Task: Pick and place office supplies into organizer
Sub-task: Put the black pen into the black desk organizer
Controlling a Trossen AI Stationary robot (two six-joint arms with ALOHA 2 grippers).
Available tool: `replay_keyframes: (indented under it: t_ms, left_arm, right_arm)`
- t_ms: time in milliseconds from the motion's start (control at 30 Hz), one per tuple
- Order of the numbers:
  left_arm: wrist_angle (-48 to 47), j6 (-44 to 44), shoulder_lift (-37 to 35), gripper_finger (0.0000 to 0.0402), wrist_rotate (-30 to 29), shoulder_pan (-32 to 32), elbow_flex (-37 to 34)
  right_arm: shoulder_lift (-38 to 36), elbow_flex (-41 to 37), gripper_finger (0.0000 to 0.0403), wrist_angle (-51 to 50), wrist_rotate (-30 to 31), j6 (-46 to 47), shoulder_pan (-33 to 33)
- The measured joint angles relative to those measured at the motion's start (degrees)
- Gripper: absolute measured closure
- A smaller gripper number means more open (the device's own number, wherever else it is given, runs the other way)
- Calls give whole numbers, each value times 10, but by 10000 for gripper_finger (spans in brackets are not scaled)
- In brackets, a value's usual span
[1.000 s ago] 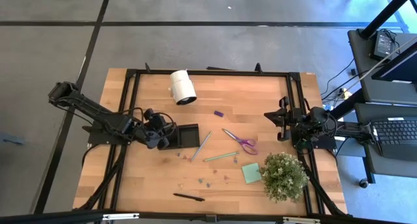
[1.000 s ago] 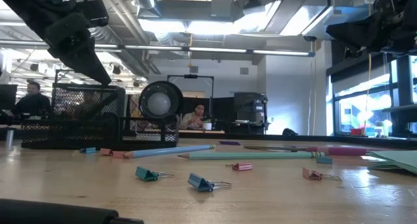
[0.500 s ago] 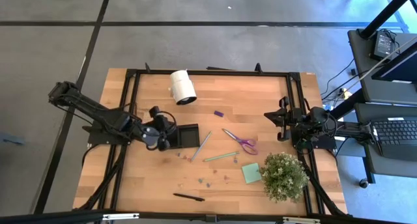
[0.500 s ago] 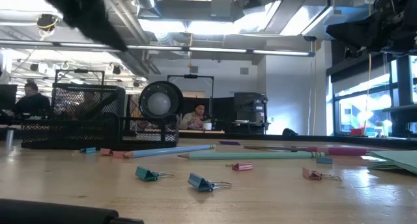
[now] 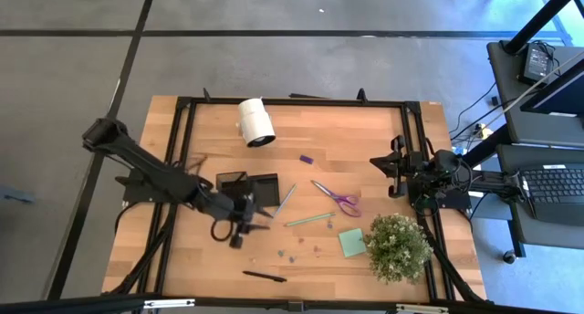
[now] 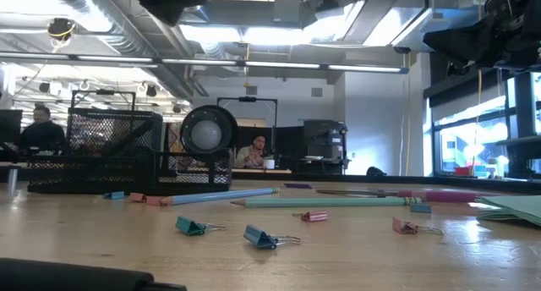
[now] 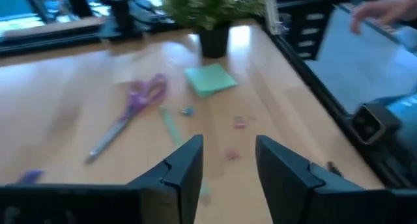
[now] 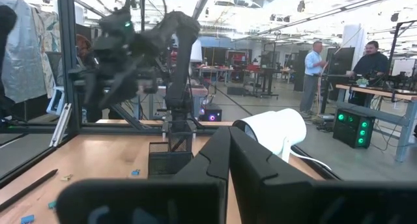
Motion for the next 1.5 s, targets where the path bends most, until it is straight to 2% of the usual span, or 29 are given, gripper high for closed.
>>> replay_keyframes:
  t_ms: [167,267,433,567,667,933,1067,1500]
  left_arm:
    - [-9,-30,91,254,5,-32,57]
    - [-67,-37,143,256,8,-54,120]
    - [-224,-98,222,257,-9,-78,225]
    - [-265,-144,276,258,3,-86,281]
    - [-272,-160,311,258,33,-85,312]
    - [-284,-181,390,258,100,-85,383]
    - [-331,-204,422,258,114,-85,412]
    - [-354,-229,439,258,133,-89,424]
  right_arm:
    - [0,0,391,0,0,0,0]
    - [0,0,391,0,0,0,0]
    - [0,0,391,0,0,0,0]
    - [0,0,391,0,0,0,0]
    - [0,0,391,0,0,0,0]
    - [0,0,391,-1,0,0,0]
    - [0,0,391,-3,0,0,0]
    - [0,0,391,-4,0,0,0]
